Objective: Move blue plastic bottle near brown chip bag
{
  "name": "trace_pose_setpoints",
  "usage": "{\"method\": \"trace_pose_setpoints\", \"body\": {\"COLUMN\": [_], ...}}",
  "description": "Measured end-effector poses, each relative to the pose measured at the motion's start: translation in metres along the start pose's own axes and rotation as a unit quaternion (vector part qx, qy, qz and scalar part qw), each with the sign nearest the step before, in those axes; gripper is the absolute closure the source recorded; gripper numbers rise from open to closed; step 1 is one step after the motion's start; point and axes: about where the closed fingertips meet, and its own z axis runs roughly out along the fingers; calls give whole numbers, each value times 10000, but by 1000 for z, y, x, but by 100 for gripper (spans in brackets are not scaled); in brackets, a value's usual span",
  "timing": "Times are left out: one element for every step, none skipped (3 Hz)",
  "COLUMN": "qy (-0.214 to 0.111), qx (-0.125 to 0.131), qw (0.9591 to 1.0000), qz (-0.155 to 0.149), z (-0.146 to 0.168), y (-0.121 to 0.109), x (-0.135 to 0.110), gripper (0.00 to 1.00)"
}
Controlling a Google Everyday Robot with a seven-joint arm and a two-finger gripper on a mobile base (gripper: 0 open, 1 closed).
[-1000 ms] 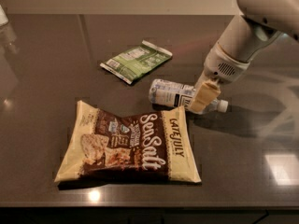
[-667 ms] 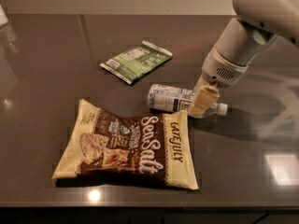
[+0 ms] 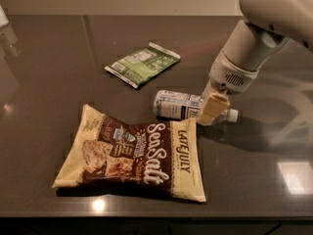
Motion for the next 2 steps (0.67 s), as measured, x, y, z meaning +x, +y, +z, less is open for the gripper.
{"method": "trace_pose_setpoints", "body": {"qy": [25,25], "qx": [40,41], "qw": [10000,10000], "qz": [-20,-21], "z": [-1,-1], "y": [-1,-1], "x": [2,2], "gripper": [0,0]}}
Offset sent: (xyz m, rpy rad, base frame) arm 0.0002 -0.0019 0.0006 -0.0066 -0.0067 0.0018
